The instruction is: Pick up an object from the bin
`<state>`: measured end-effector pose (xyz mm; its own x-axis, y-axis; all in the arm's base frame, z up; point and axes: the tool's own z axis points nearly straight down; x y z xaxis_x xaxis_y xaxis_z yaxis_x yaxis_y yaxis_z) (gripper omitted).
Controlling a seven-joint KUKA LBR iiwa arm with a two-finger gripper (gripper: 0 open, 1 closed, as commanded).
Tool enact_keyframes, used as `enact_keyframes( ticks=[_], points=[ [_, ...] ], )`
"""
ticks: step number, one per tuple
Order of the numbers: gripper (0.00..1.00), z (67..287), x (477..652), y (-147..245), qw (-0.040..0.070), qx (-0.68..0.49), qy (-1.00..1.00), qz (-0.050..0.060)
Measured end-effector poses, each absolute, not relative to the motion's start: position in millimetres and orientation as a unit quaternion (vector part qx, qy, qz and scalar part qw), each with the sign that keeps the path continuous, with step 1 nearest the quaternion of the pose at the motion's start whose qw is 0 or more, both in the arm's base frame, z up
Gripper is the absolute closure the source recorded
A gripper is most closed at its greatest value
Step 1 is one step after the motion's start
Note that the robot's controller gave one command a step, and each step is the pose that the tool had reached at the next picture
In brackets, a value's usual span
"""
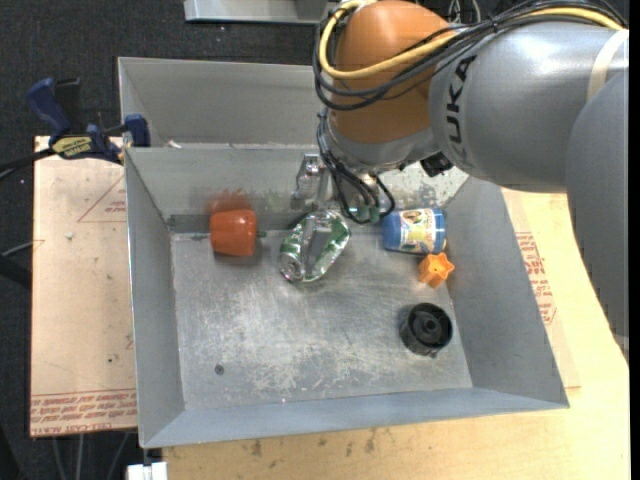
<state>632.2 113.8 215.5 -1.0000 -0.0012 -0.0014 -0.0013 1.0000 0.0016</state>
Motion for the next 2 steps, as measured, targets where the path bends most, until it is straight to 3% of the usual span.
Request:
enact_keyframes(
  ticks=[1,2],
  points=[
    [0.0,184,642.1,100,0.004,0.022,1.0,0.002],
    [0.0,123,641.3,91,0.003,0.034,0.999,0.001]
  ],
)
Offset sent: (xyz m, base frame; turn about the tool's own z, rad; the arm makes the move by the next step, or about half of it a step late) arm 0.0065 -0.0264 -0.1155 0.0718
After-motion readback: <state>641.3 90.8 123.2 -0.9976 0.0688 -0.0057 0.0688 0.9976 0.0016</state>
